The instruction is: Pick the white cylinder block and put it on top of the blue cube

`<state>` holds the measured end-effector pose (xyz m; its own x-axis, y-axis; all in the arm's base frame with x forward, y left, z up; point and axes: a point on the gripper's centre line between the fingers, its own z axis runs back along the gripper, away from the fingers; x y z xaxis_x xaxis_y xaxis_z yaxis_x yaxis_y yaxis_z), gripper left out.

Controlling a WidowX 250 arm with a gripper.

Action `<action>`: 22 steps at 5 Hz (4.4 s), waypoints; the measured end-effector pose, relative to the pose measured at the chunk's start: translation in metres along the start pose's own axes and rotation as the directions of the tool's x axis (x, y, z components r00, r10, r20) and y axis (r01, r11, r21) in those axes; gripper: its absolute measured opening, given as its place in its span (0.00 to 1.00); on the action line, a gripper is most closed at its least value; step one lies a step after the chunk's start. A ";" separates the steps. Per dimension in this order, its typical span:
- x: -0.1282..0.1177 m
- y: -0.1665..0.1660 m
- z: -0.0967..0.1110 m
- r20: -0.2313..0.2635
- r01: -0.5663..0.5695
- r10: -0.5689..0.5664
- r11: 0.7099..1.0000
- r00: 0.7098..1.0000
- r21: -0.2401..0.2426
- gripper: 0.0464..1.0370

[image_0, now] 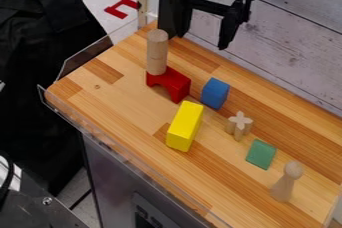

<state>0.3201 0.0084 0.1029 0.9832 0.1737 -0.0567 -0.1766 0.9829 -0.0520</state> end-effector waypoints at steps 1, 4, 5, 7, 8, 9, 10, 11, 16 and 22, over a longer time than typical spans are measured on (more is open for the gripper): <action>-0.002 0.000 -0.011 -0.038 -0.002 0.002 1.000 0.999 0.005 0.96; -0.001 0.003 -0.011 -0.037 0.000 0.001 1.000 0.999 0.013 0.96; 0.005 0.015 -0.001 -0.014 -0.017 0.017 1.000 1.000 0.024 0.96; 0.006 0.047 0.010 -0.005 -0.107 0.107 0.994 0.994 0.036 0.96; 0.001 0.060 0.006 -0.024 -0.141 0.142 0.989 0.990 0.032 0.96; -0.003 0.067 0.003 -0.045 -0.157 0.158 0.987 0.986 0.028 0.96; 0.000 0.067 -0.009 -0.067 -0.153 0.153 0.988 0.986 0.015 0.96; 0.000 0.065 -0.021 -0.106 -0.146 0.145 0.989 0.984 -0.004 0.96; 0.007 0.064 -0.031 -0.112 -0.179 0.175 0.983 0.978 -0.027 0.49; 0.006 -0.008 -0.053 -0.120 0.048 -0.056 0.997 0.991 -0.064 0.49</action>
<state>0.3245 -0.0016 0.0497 0.9788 0.1100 -0.1730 -0.1316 0.9842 -0.1186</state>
